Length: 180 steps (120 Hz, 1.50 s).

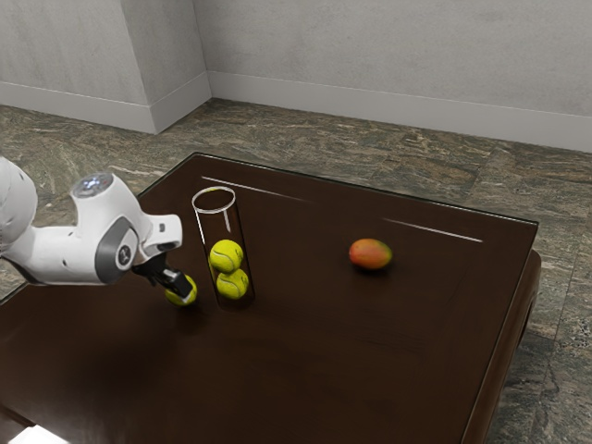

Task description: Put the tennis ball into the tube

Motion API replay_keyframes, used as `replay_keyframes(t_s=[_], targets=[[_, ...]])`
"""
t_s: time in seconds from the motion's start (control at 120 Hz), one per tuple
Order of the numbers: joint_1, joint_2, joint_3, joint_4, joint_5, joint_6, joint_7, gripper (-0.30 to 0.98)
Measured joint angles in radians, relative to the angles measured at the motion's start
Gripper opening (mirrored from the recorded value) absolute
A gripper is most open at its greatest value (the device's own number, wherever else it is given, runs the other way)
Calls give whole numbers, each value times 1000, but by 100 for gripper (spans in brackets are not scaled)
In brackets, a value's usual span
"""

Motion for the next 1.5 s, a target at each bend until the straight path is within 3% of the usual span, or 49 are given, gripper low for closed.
replay_keyframes(t_s=[0.308,0.492,0.633,0.75,0.892,1.058,1.133,1.3,1.5], targets=[[2,103,0,84,-52,20,57,68],[2,139,0,109,-56,23,79,45],[0,126,0,106,-54,23,91,35],[0,34,1,67,-51,-1,97,28],[-12,-195,11,-28,-47,-61,100,25],[-4,-442,-41,-39,-40,-170,93,24],[-5,-486,-88,-6,-36,-203,88,25],[-6,-381,-172,182,-4,-329,51,26],[1,-276,-167,285,28,-411,18,28]])
